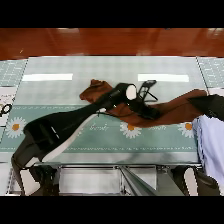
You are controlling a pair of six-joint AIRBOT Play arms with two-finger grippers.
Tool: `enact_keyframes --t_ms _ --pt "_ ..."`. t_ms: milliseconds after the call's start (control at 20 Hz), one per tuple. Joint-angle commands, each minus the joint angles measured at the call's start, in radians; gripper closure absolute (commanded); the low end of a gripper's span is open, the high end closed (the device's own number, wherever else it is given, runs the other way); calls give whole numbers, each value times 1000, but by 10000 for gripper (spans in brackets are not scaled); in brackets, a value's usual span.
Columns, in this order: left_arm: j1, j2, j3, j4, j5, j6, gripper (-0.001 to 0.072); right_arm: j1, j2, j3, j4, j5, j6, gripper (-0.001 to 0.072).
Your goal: Fold the shirts.
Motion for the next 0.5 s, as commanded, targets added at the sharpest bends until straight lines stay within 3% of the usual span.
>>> enact_keyframes --t_ms 0,200,450 --pt "-45 -32 19 -100 -7 60 687 0 0 0 0 -4 -1 686" --pt "85 3 49 -100 -124 72 687 0 0 0 1 -6 8 686" --pt "414 219 16 -98 -282 189 686 97 -74 0 108 -46 -25 687"
